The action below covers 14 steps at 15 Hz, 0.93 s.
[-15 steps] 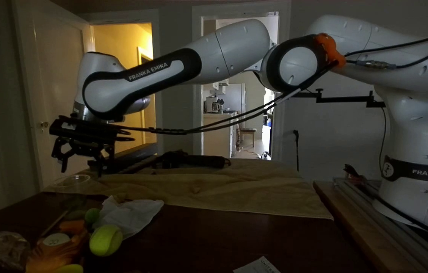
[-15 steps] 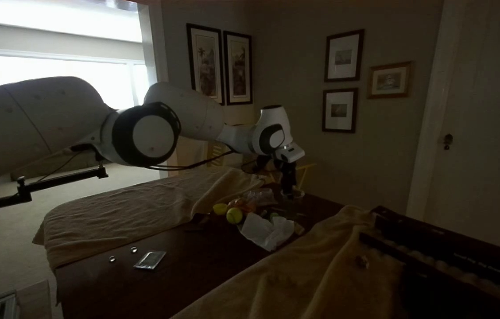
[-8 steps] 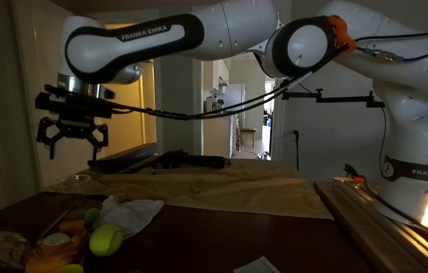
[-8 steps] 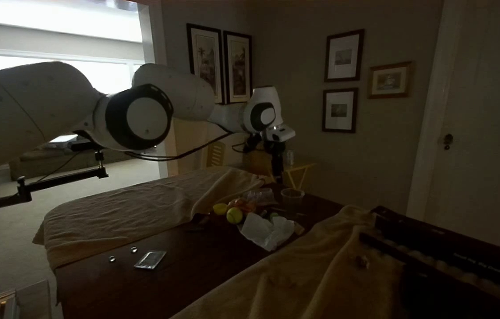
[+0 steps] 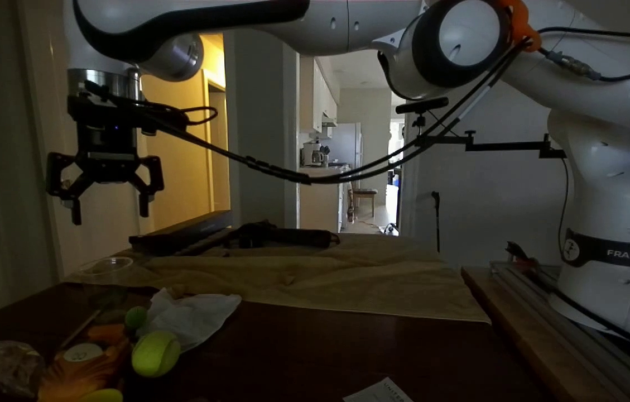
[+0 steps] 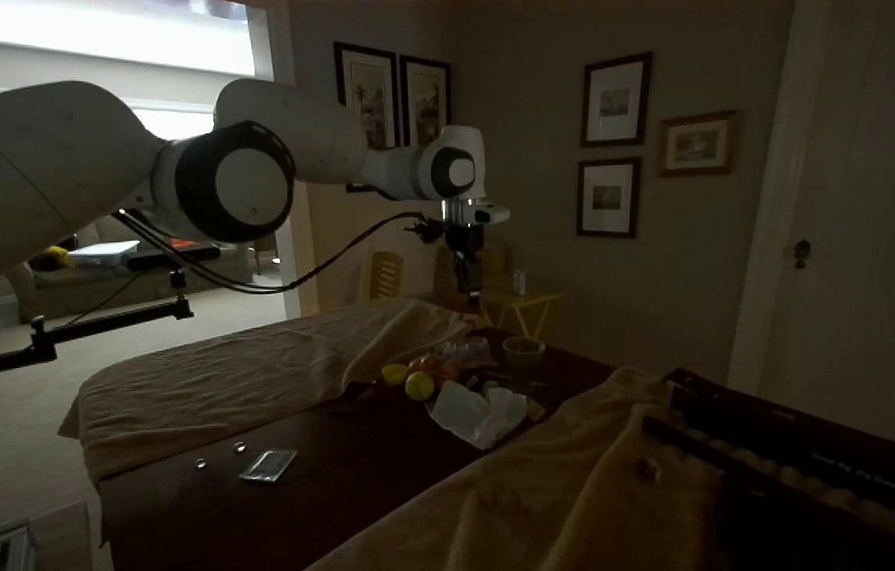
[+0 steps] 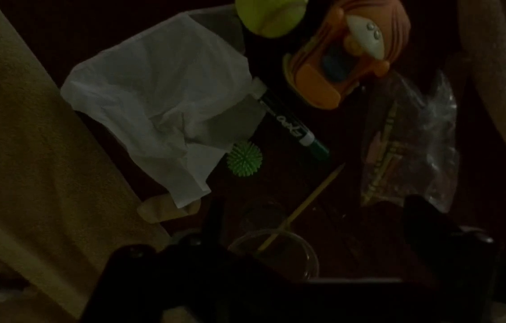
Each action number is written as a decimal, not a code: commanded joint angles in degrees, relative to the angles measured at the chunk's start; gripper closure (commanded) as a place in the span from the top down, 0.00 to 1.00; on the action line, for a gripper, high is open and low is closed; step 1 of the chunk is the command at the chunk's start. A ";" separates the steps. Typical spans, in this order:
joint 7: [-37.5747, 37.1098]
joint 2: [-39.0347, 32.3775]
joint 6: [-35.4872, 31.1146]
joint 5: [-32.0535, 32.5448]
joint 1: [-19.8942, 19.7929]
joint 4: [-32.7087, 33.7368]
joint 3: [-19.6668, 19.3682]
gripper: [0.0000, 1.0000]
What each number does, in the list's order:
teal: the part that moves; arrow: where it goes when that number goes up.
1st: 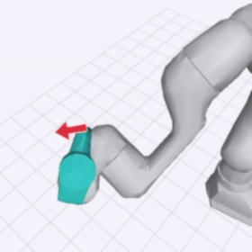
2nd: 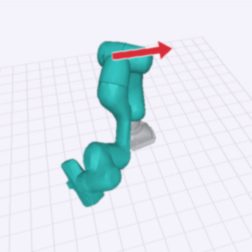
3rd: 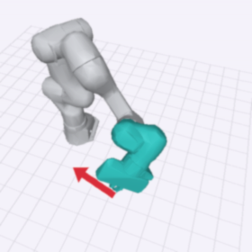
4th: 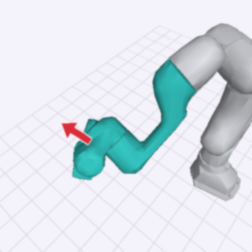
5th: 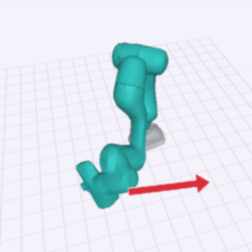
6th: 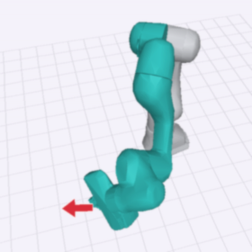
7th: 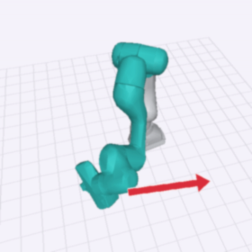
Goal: Put the cup upright, then put the green ball and the yellow bowl in the cup
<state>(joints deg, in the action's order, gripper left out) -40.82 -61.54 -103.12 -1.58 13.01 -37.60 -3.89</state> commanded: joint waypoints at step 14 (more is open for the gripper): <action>25.91 -6.52 15.08 -1.23 -0.24 2.26 7.20 1.00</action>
<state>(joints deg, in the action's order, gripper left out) -17.04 -66.03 -90.70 -1.79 13.11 -37.62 2.03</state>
